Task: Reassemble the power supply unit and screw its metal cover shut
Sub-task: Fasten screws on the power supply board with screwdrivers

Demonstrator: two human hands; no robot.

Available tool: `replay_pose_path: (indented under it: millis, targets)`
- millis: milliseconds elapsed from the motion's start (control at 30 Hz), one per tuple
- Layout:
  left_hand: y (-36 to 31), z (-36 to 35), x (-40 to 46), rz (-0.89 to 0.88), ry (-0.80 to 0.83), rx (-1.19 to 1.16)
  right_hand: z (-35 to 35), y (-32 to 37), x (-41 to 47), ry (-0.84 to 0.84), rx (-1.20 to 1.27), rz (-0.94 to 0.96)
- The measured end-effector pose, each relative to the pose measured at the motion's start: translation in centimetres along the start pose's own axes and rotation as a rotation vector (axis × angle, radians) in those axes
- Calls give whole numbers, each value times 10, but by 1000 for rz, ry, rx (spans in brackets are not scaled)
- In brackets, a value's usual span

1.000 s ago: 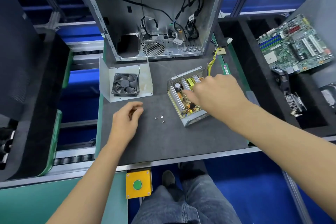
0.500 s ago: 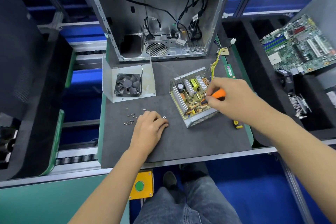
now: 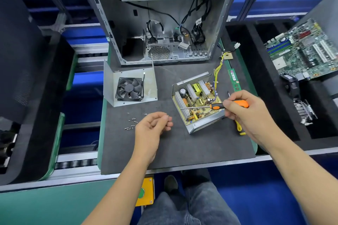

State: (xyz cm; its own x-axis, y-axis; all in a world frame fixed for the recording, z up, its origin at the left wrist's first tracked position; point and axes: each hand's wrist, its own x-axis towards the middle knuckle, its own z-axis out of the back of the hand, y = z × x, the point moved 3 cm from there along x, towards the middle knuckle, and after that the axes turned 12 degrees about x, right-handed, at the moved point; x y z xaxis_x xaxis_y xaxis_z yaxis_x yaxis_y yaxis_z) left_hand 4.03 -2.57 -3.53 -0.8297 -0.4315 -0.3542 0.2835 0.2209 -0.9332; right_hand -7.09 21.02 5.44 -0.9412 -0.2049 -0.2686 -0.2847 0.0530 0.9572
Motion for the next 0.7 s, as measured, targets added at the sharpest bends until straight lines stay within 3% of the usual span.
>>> replay_pose_path:
  millis: [100, 233, 700]
  targets:
    - [-11, -5, -5, 26, 61, -153, -7, -7, 4, 34, -3, -8]
    - [-14, -8, -6, 5, 87, -188, -10, -13, 7, 51, -26, -9]
    - [-14, -7, -2, -34, 111, -39, -14, -11, 10, 77, -165, -8]
